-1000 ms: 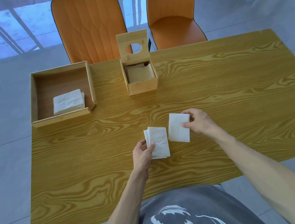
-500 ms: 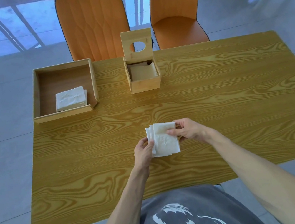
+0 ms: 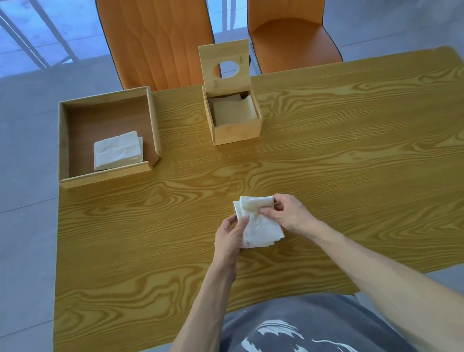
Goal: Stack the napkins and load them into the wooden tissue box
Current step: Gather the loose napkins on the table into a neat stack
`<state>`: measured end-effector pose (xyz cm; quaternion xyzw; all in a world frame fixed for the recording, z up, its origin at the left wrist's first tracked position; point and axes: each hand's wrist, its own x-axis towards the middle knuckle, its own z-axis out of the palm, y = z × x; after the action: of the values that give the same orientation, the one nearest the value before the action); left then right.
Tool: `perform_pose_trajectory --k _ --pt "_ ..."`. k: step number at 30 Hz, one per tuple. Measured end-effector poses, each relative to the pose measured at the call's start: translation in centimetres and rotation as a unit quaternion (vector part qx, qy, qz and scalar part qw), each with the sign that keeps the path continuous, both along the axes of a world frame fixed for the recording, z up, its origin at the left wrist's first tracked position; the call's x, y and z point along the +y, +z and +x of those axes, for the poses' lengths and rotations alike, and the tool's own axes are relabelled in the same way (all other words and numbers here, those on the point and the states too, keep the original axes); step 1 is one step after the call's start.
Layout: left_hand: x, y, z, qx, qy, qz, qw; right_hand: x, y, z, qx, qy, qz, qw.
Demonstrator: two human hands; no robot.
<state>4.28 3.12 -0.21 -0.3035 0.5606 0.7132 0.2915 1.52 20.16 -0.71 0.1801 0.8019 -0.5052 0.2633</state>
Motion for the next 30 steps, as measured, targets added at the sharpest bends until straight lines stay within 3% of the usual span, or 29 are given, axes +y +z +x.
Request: perform_pose_trajectory --k 7,12,15,18,21,25,27,30 --pt "-0.4 0.1 -0.6 0.0 -0.011 0.019 1.0 -0.4 1.2 1.2 0.065 -0.03 0.047 0.996" --pt "-1.1 0.6 -1.0 0.019 0.017 0.102 0.995 0.2 2.9 1.2 -0.055 -0.013 -0.135 0.989" --pt "-1.4 0.9 -1.3 0.042 0.002 0.109 0.993 0.2 3.4 1.4 -0.039 0.017 -0.126 0.991" --pt "-2.0 1.4 -1.5 0.103 -0.072 -0.005 0.992 0.2 3.9 1.3 0.055 0.037 -0.05 0.997" --pt "-3.1 1.0 -1.8 0.149 -0.159 -0.126 0.968 0.5 4.4 1.3 0.153 0.104 0.09 0.979" --pt "-3.8 0.6 -1.6 0.212 -0.289 -0.332 0.872 0.6 3.3 1.6 0.218 0.16 0.217 0.938" --pt "-3.7 0.9 -1.5 0.23 -0.31 -0.369 0.845 0.8 2.6 1.8 0.214 0.168 0.225 0.936" --pt "-3.5 1.2 -1.4 0.254 -0.312 -0.367 0.839 1.3 2.0 2.0 0.209 0.162 0.216 0.94"
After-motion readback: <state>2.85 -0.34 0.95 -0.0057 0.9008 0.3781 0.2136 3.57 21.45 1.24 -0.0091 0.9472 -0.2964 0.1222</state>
